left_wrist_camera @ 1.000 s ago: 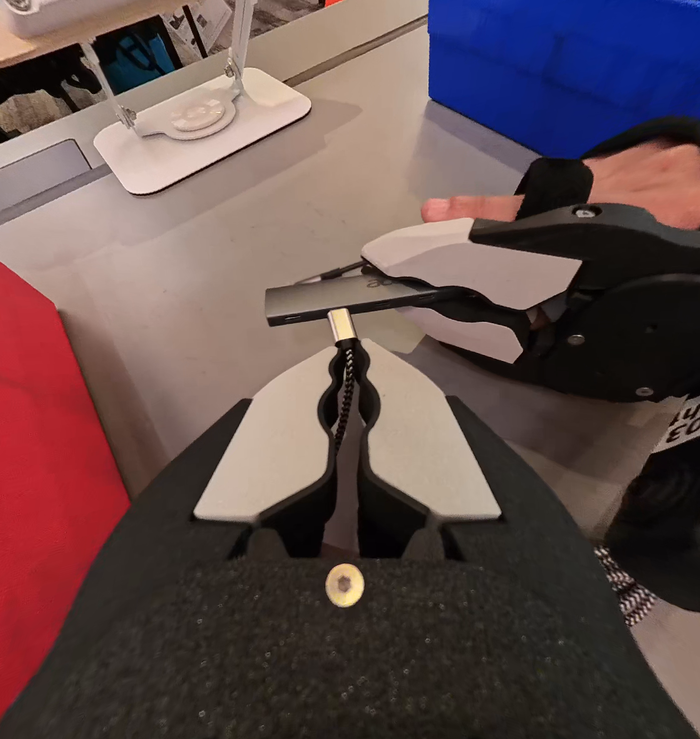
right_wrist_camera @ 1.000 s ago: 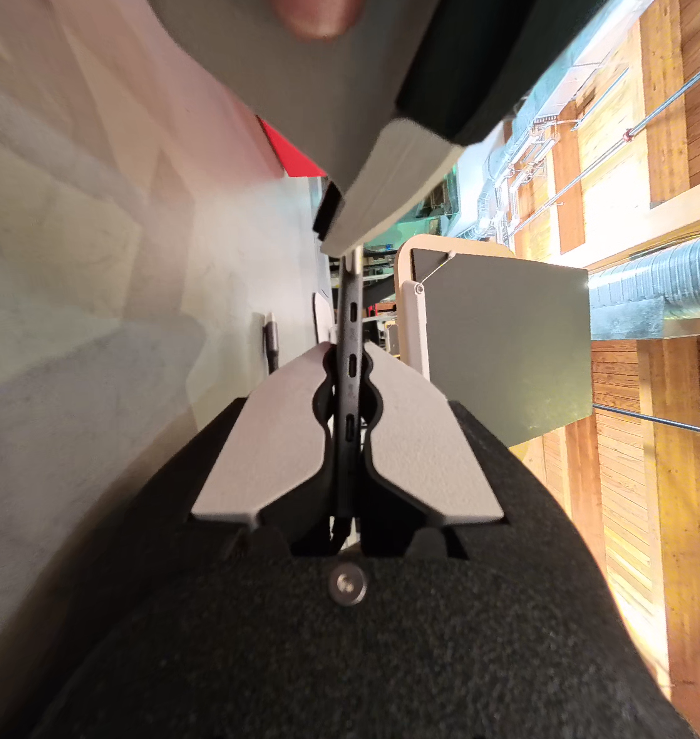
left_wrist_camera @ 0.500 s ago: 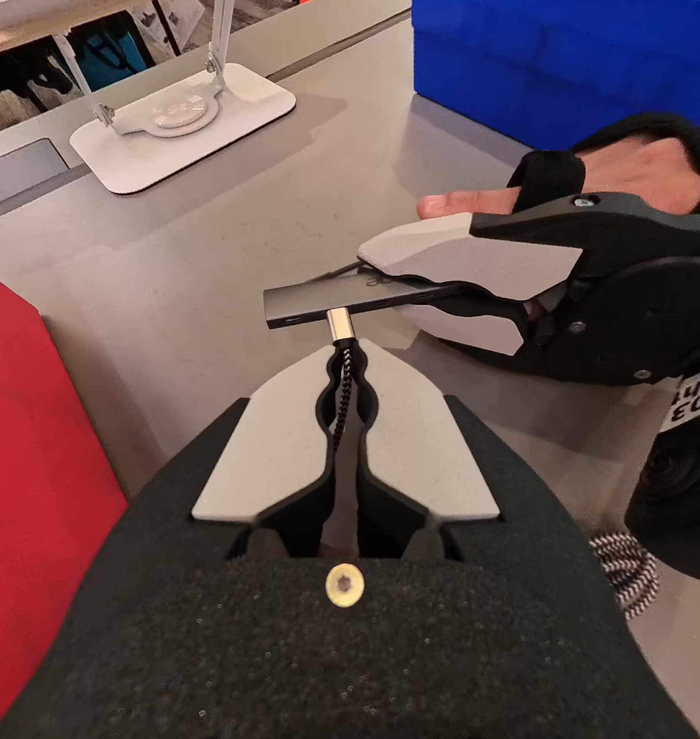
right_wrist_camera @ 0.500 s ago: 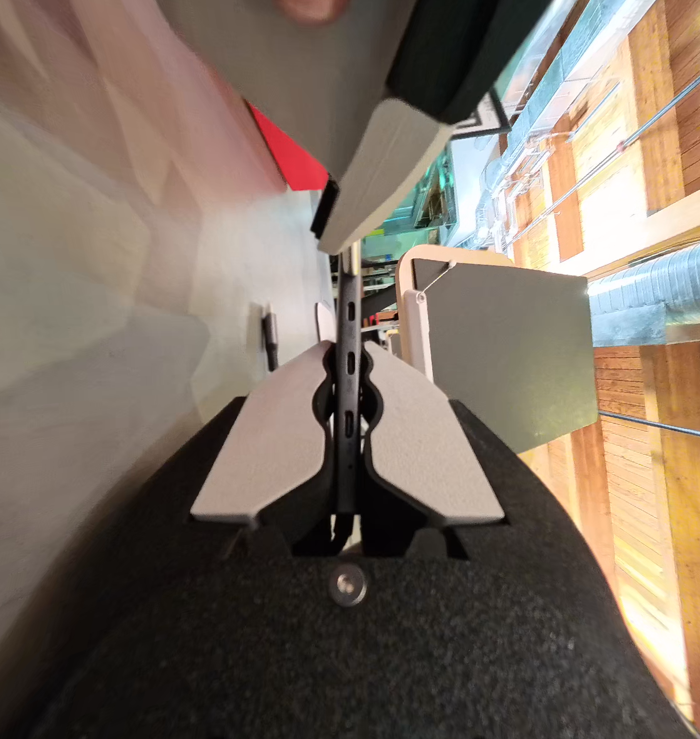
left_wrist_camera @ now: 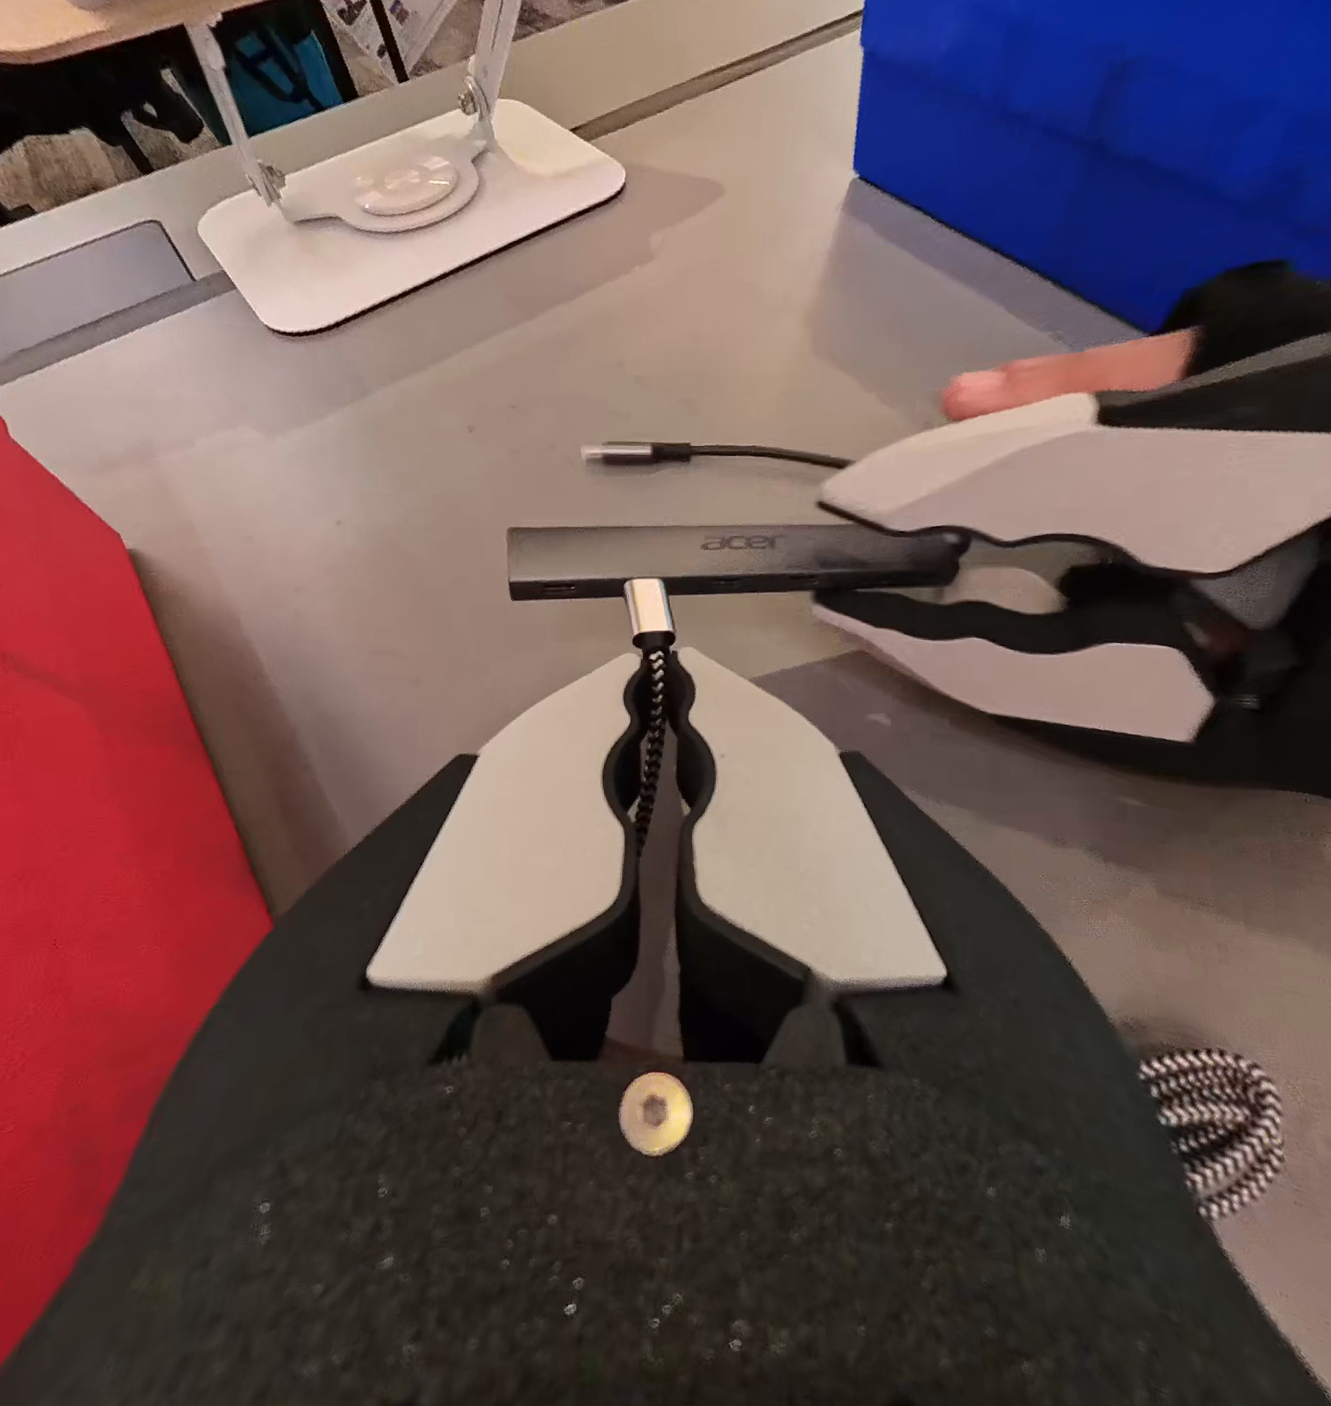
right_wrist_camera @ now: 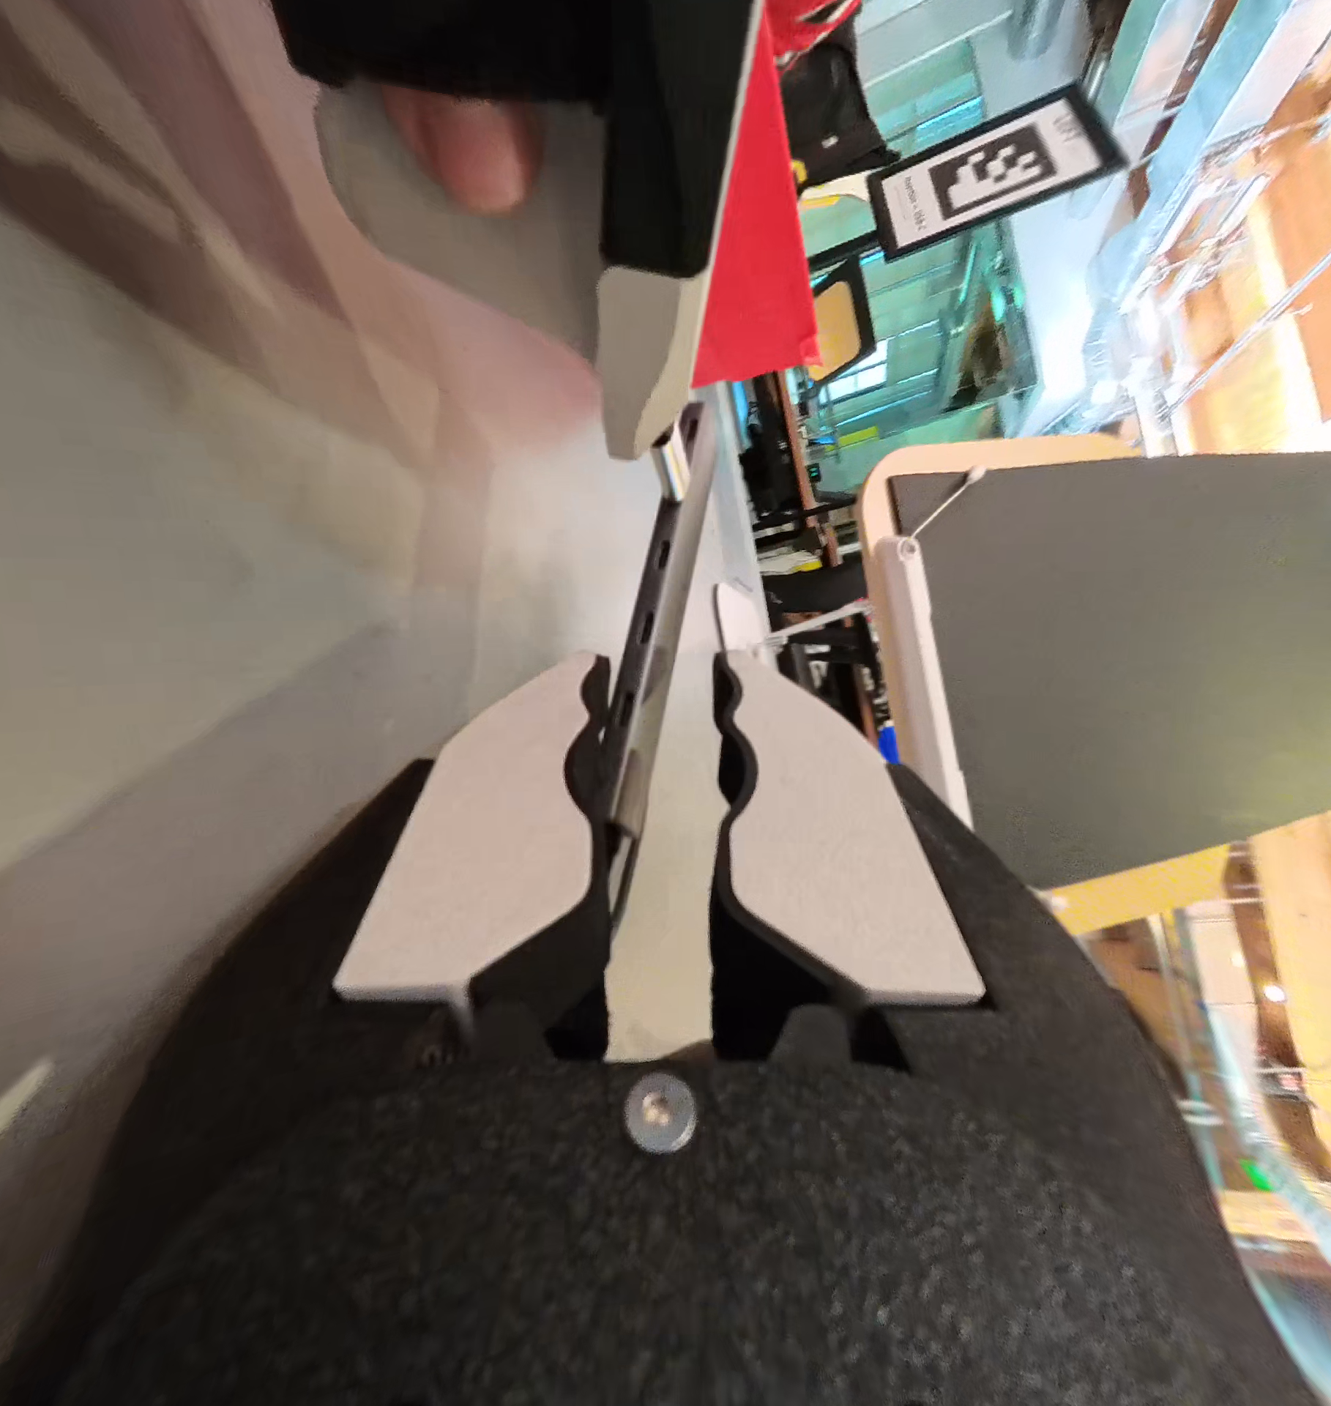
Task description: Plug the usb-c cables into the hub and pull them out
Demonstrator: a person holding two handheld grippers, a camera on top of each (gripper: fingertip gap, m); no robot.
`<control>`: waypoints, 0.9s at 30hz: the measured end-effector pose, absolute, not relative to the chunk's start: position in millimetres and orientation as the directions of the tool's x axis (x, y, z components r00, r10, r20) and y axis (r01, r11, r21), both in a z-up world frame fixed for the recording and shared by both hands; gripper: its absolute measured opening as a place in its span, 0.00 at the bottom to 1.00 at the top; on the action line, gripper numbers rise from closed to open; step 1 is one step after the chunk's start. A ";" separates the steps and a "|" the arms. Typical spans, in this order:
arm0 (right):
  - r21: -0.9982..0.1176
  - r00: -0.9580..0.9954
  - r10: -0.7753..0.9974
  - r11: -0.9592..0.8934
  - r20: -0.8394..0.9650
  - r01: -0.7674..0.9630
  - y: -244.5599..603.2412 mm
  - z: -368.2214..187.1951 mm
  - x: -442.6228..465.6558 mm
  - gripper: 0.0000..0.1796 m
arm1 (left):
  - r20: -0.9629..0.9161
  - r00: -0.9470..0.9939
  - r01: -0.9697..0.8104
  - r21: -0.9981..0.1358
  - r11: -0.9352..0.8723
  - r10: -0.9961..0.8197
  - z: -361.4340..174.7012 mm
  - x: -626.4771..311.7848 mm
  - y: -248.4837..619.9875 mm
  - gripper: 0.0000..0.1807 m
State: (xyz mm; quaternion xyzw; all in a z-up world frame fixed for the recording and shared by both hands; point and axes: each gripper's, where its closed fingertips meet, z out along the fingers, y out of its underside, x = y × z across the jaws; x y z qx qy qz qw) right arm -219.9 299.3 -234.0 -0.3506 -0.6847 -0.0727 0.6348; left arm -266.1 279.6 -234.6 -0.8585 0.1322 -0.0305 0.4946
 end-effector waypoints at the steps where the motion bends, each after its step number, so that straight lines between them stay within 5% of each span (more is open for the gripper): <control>1: -0.381 0.052 0.433 0.723 0.900 0.576 296.5 -235.2 -214.7 0.15 | -0.078 0.963 -0.195 -0.859 -0.473 -0.257 -234.1 -266.4 279.5 0.01; 7: -0.631 0.143 0.694 0.523 0.705 0.573 299.9 -240.2 -182.5 0.19 | -0.070 0.958 -0.196 -0.865 -0.461 -0.277 -229.9 -261.5 277.9 0.01; 18: -0.786 0.190 0.849 0.341 0.493 0.516 296.6 -235.5 -186.1 0.16 | -0.014 0.946 -0.162 -0.887 -0.432 -0.325 -224.9 -246.4 277.1 0.01; 27: -0.787 0.177 0.863 0.324 0.474 0.525 296.9 -238.3 -189.6 0.12 | -0.006 0.942 -0.146 -0.908 -0.392 -0.337 -219.0 -245.6 272.7 0.01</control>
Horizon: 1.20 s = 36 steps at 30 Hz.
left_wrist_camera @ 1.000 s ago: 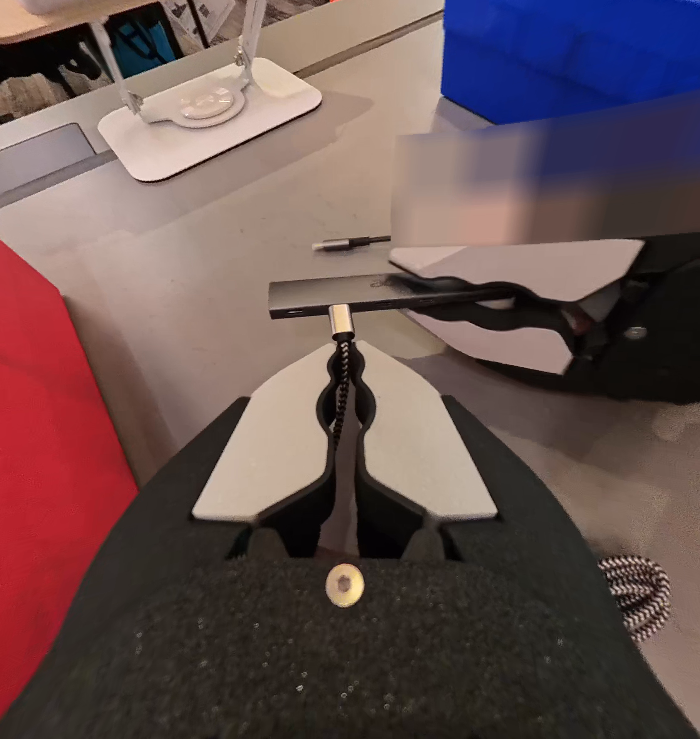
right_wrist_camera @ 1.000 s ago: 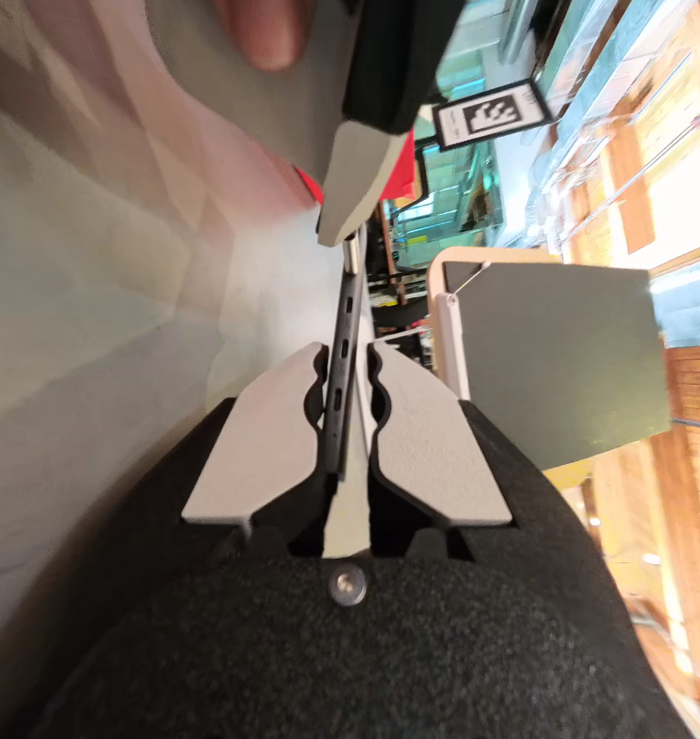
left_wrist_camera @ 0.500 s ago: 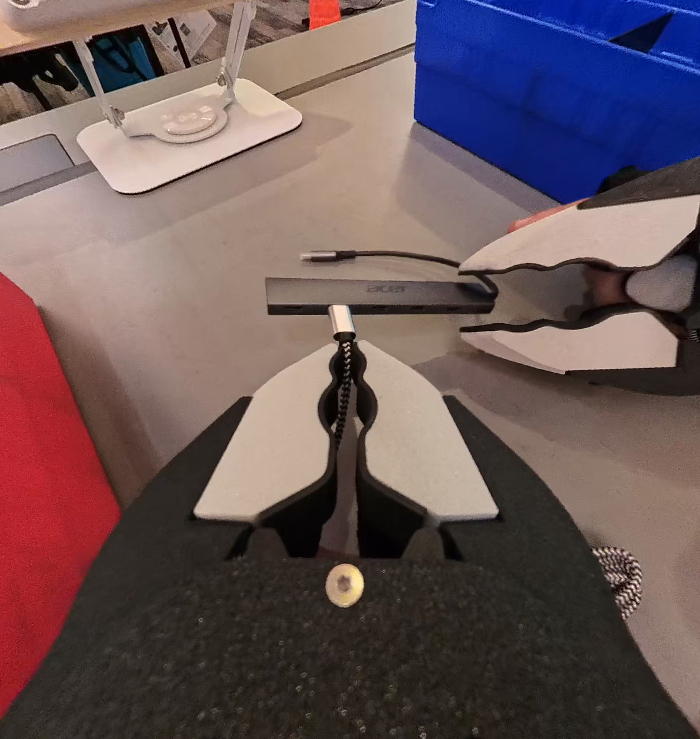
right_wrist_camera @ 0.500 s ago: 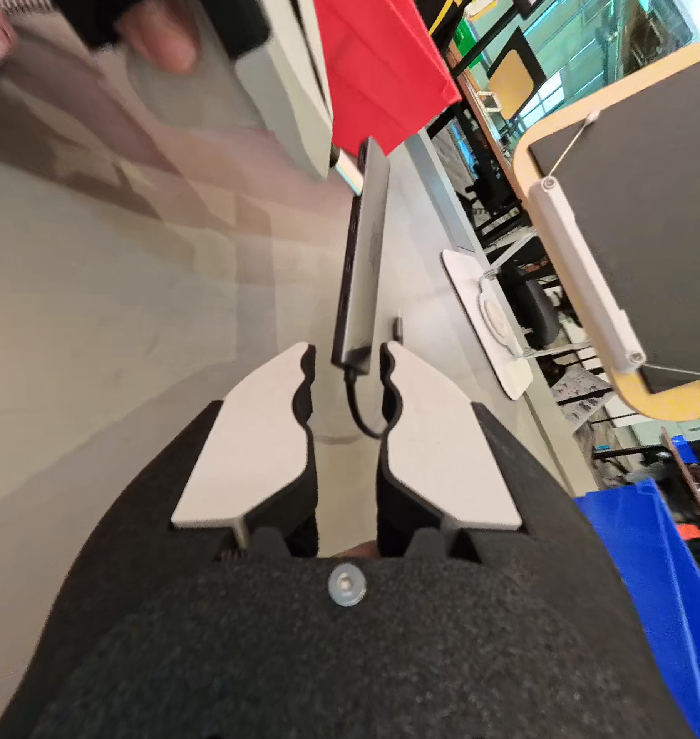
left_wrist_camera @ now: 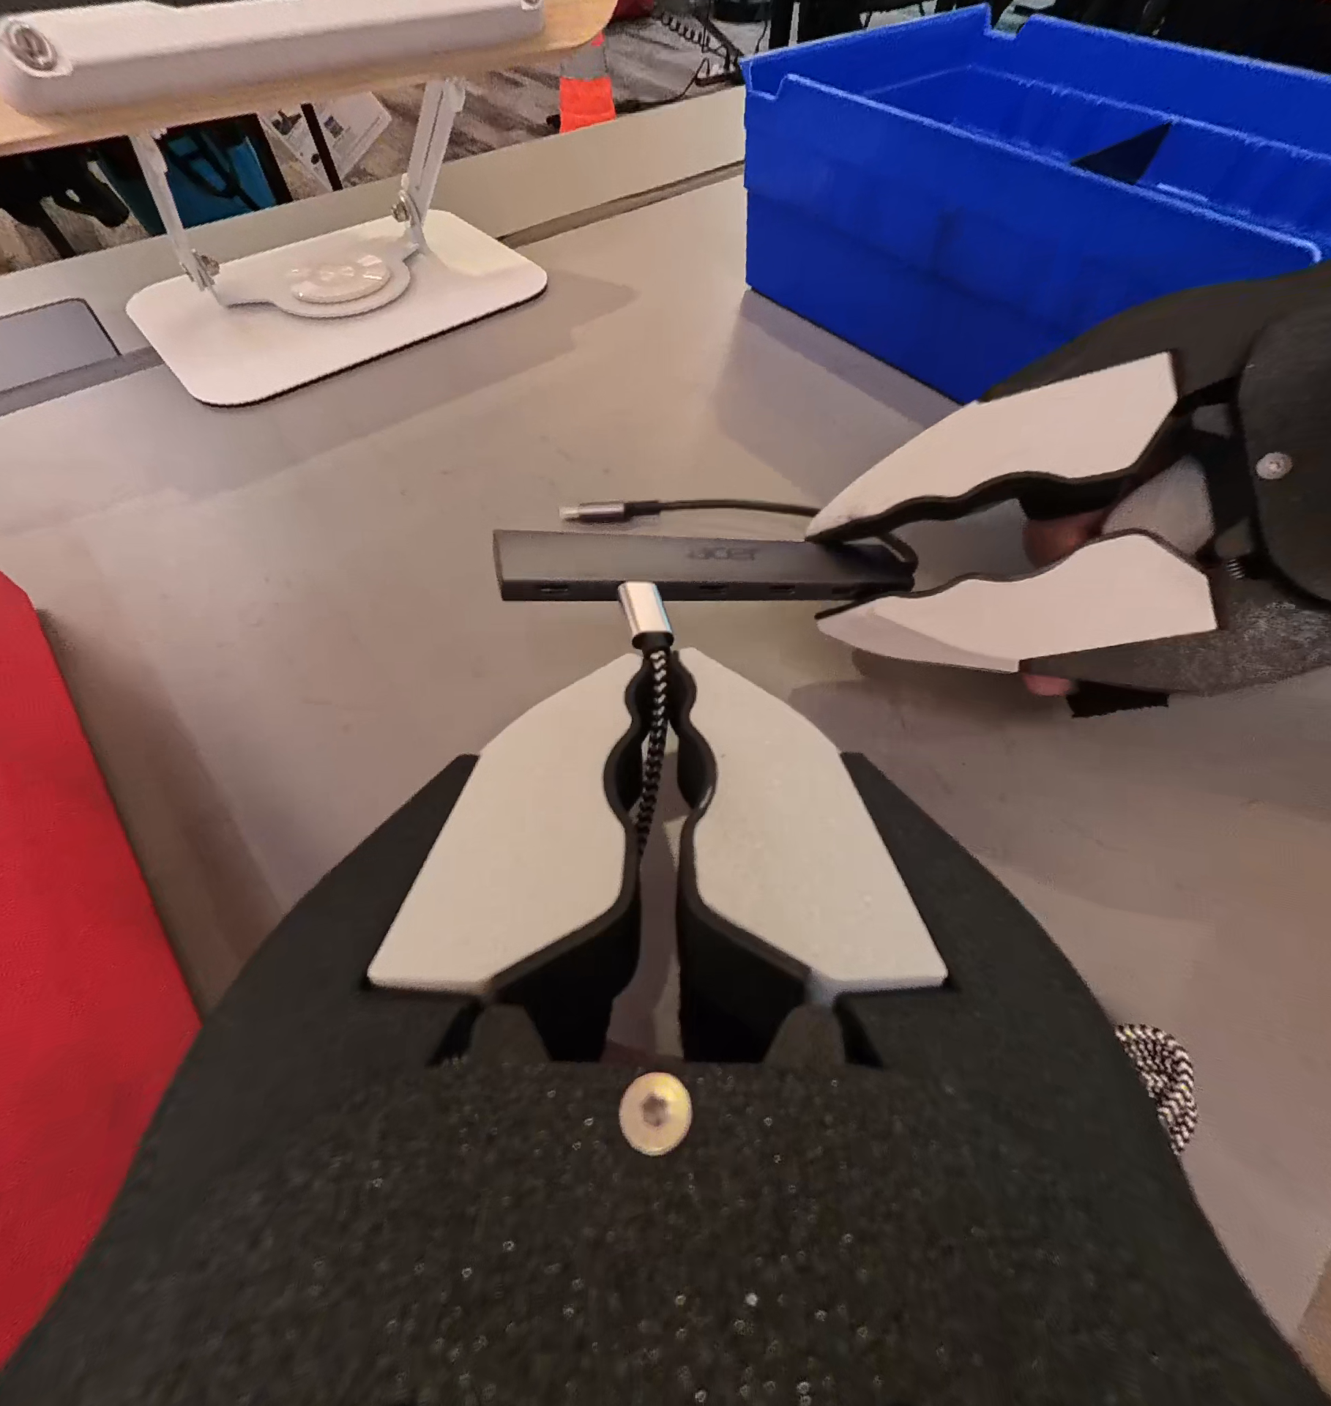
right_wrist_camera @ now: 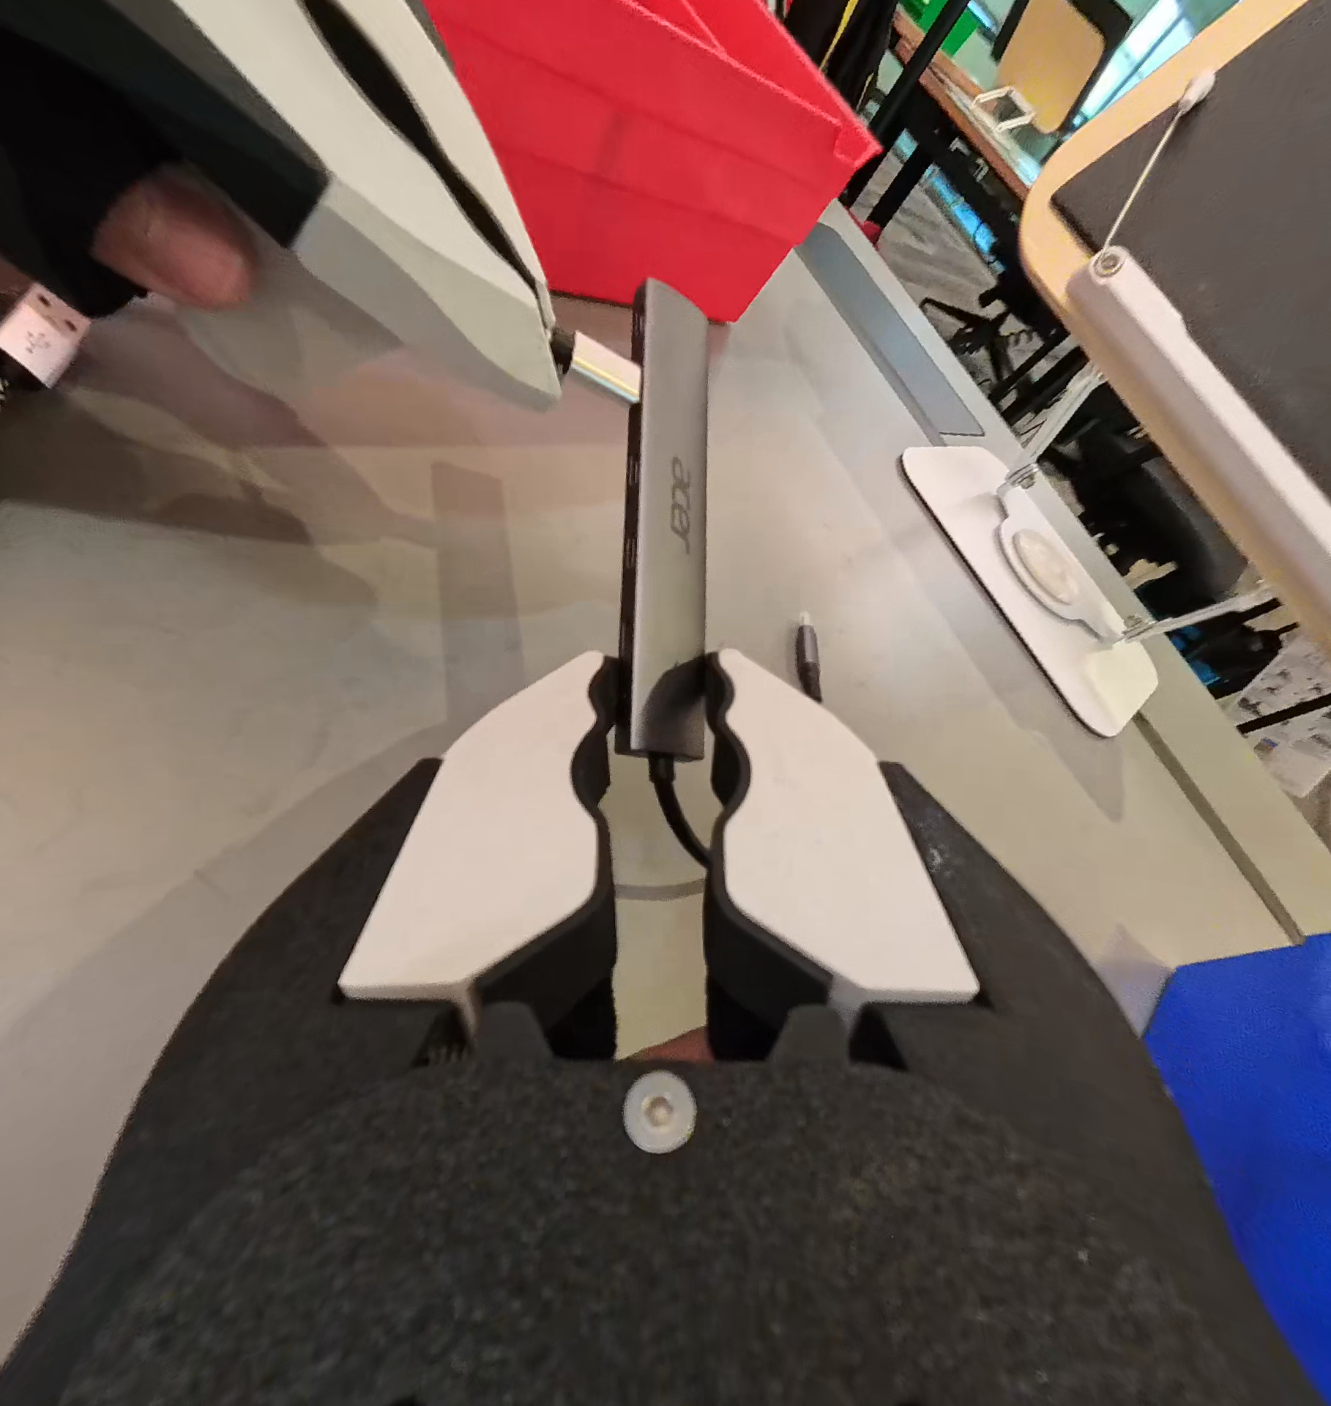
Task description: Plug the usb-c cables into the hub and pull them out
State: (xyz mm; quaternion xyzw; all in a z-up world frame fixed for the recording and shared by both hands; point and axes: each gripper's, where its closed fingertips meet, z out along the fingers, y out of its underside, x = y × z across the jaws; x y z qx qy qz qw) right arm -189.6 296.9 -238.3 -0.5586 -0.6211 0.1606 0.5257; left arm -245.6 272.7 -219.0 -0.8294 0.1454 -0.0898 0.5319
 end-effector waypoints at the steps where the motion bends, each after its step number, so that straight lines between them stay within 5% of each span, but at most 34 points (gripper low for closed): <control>1: -0.791 0.174 0.874 0.305 0.454 0.530 297.1 -239.6 -190.7 0.12 | -0.003 0.940 -0.143 -0.913 -0.383 -0.343 -217.6 -245.1 272.0 0.01; 6: -0.819 0.205 0.906 0.214 0.370 0.533 302.5 -236.4 -191.7 0.11 | 0.021 0.941 -0.111 -0.924 -0.365 -0.338 -214.7 -244.8 276.0 0.01; 10: -0.825 0.314 0.845 0.230 0.432 0.517 330.2 -196.7 -183.5 0.11 | 0.055 0.967 -0.012 -0.965 -0.261 -0.249 -186.3 -256.9 265.6 0.20; 16: -0.851 0.458 0.737 0.311 0.497 0.423 373.8 -71.5 -155.3 0.05 | 0.155 0.973 0.138 -0.985 -0.104 -0.174 -154.2 -272.2 240.3 0.16; 28: -0.645 0.532 0.364 0.449 0.764 0.619 464.4 136.9 -33.0 0.05 | 0.021 0.982 -0.019 -0.978 -0.207 -0.189 -181.4 -260.9 244.7 0.12; 33: -0.604 0.519 0.312 0.351 0.796 0.715 495.4 159.5 32.9 0.05 | 0.024 0.976 -0.028 -0.972 -0.233 -0.219 -188.0 -253.8 246.6 0.12; 36: -0.581 0.482 0.352 0.274 0.802 0.766 503.7 127.0 51.5 0.05 | 0.018 0.970 -0.043 -0.968 -0.245 -0.241 -193.2 -247.5 249.4 0.12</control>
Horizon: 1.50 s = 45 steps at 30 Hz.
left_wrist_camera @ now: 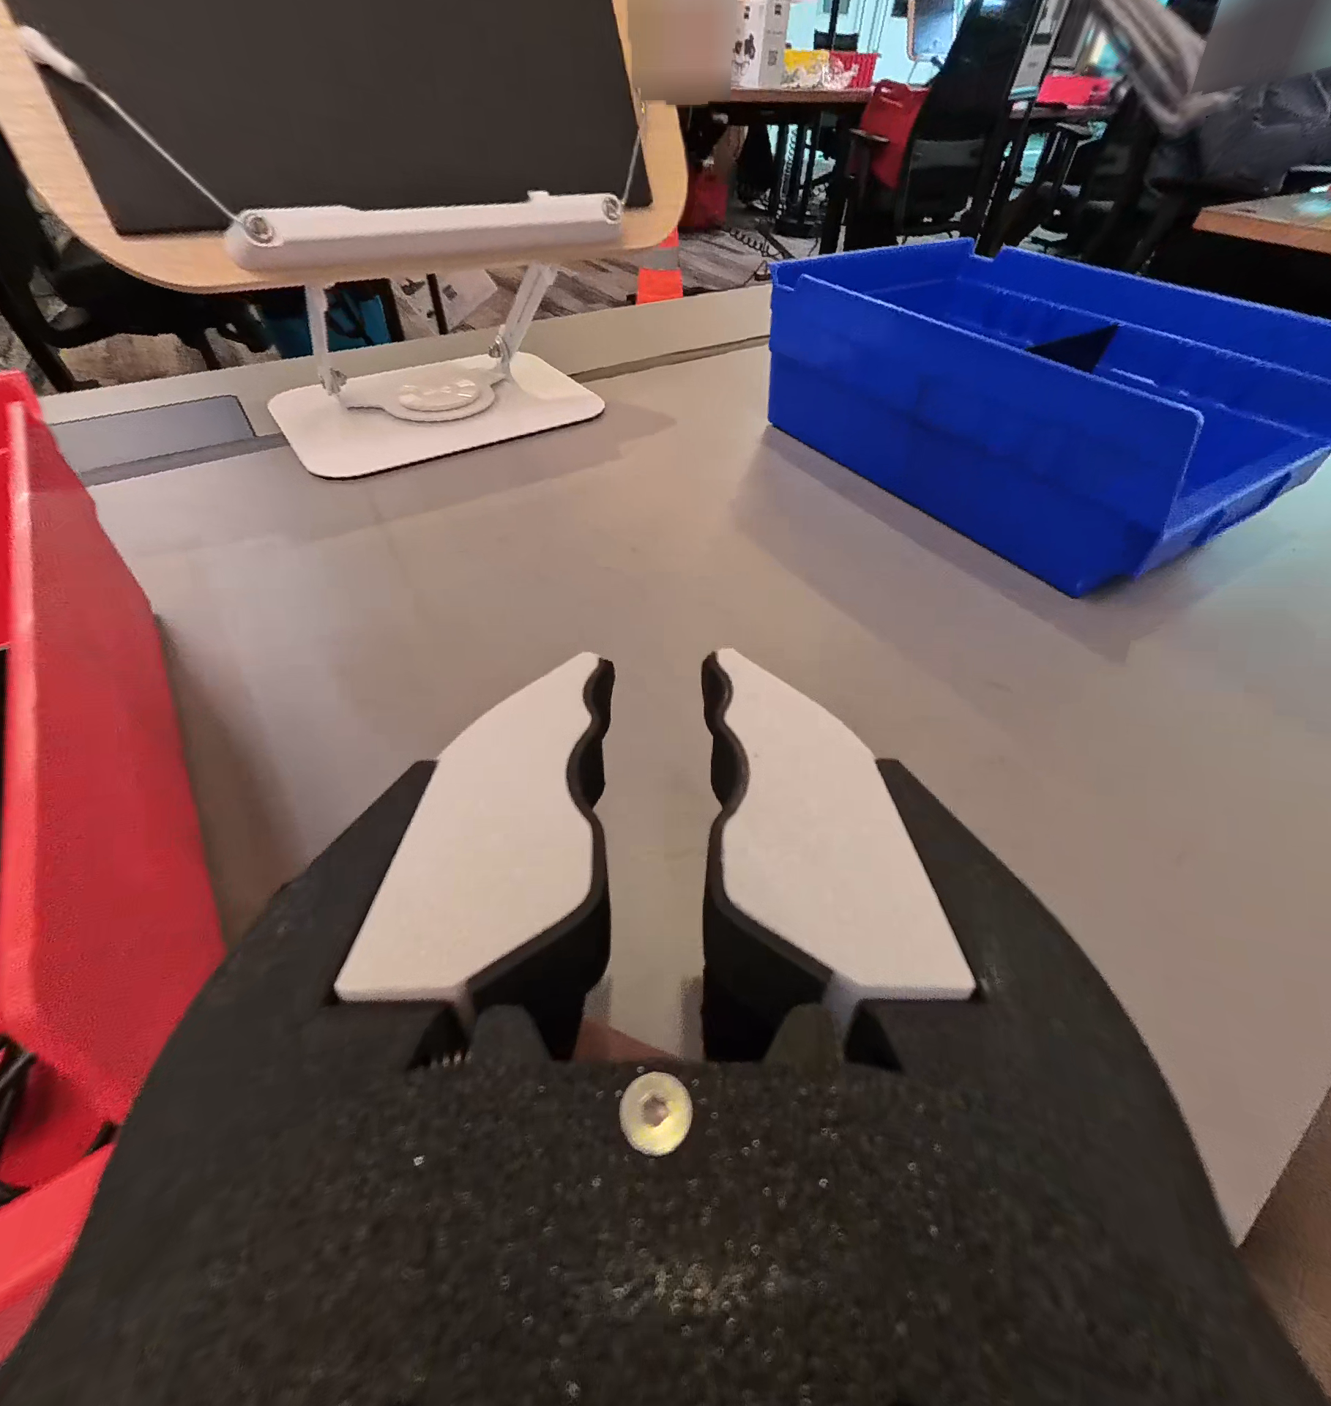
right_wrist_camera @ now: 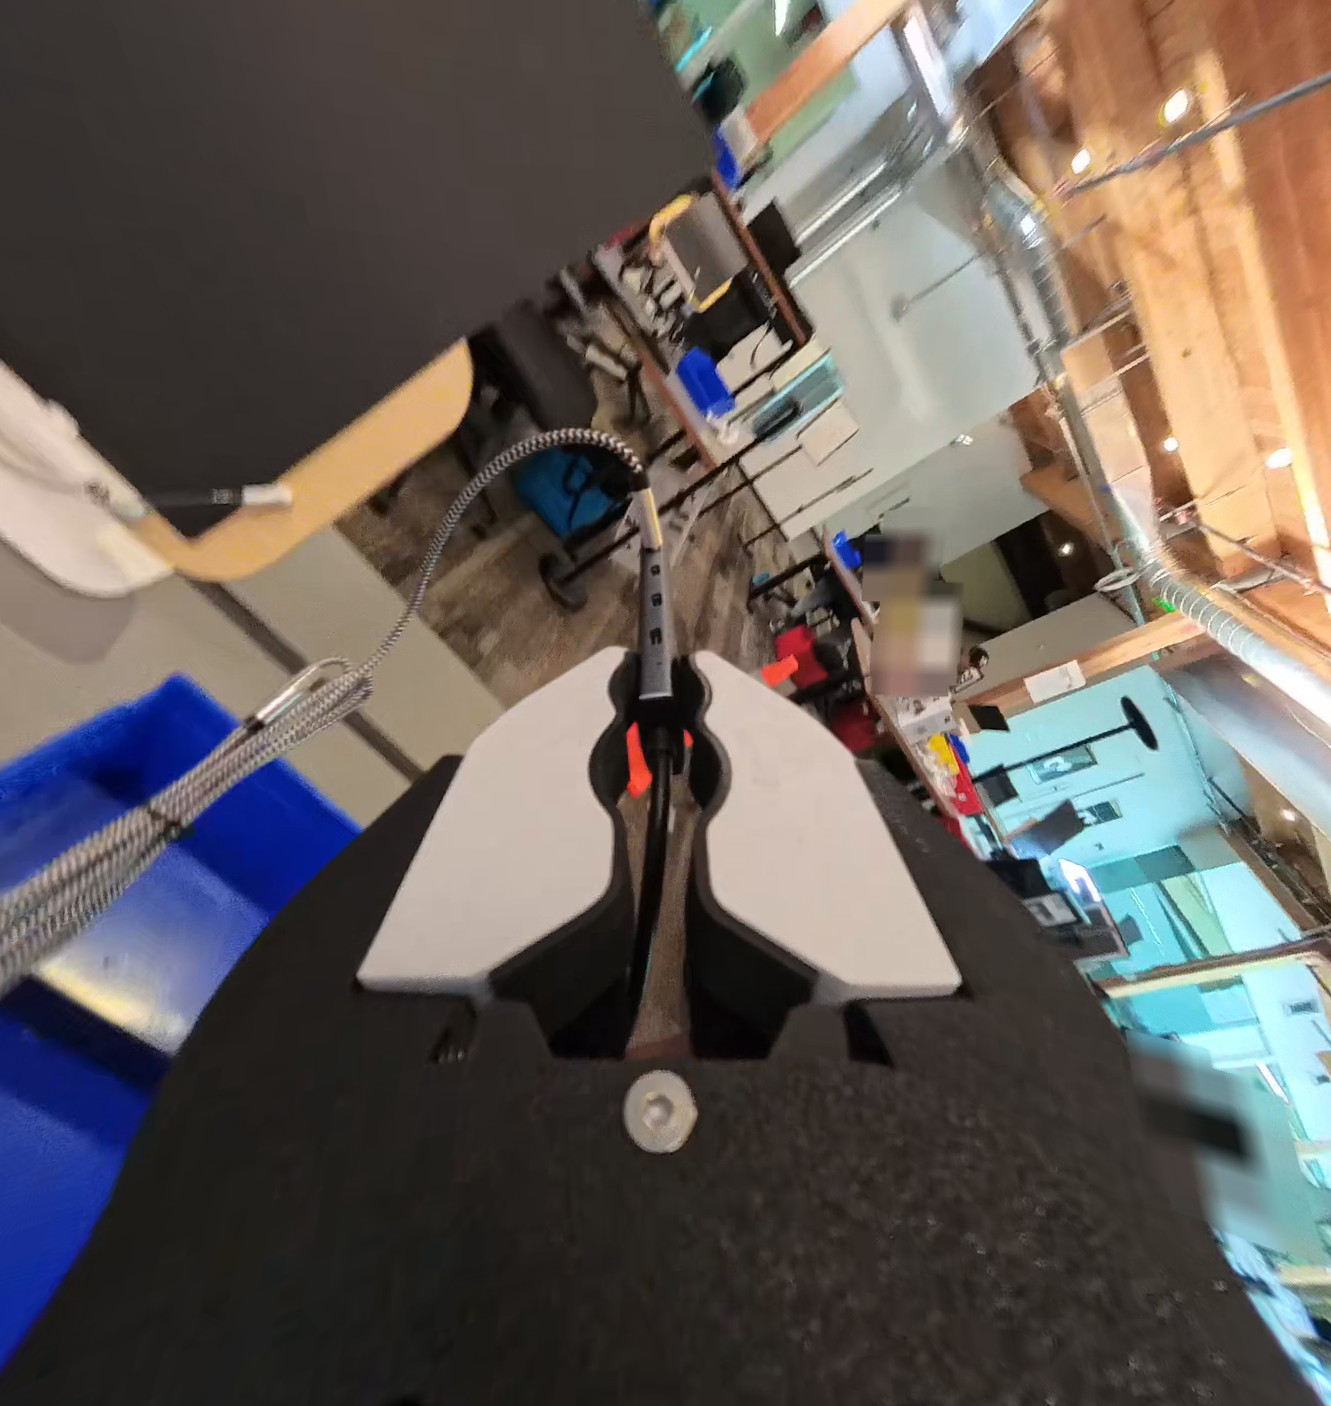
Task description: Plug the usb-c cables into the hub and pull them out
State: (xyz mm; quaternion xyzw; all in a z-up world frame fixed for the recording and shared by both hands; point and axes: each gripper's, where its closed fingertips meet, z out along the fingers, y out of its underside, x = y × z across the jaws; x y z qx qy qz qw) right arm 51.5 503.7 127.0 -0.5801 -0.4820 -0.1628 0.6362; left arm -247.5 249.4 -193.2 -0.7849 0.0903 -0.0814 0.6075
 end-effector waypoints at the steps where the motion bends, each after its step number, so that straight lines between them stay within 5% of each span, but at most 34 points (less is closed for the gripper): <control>1: -0.542 0.451 0.343 0.246 0.824 0.803 507.1 110.6 58.3 0.05 | 0.012 0.969 -0.051 -0.967 -0.248 -0.247 -193.9 -245.6 249.5 0.12; 17: -0.473 0.391 0.396 0.134 0.831 0.871 515.7 39.1 102.3 0.06 | -0.036 0.960 -0.108 -0.963 -0.248 -0.276 -197.5 -235.7 252.6 0.12; 23: -0.568 0.425 0.555 0.107 0.715 0.816 513.8 -2.7 84.2 0.06 | -0.034 0.959 -0.110 -0.960 -0.256 -0.282 -199.6 -234.1 252.4 0.12; 30: -0.813 0.466 0.818 0.004 0.338 0.582 527.0 -47.9 24.3 0.06 | -0.049 0.953 -0.132 -0.956 -0.264 -0.300 -203.1 -226.0 252.6 0.12; 34: -0.797 0.429 0.816 0.064 0.388 0.600 553.6 -79.8 11.2 0.06 | -0.065 0.950 -0.148 -0.954 -0.259 -0.304 -204.2 -226.0 253.0 0.12; 40: -0.620 0.283 0.858 0.051 0.428 0.783 573.9 -145.9 13.4 0.06 | -0.078 0.951 -0.160 -0.952 -0.261 -0.299 -204.7 -230.8 251.7 0.12; 45: -0.796 0.287 0.928 0.018 0.239 0.605 566.6 -121.8 18.8 0.05 | -0.085 0.954 -0.163 -0.952 -0.260 -0.288 -205.9 -237.2 249.4 0.12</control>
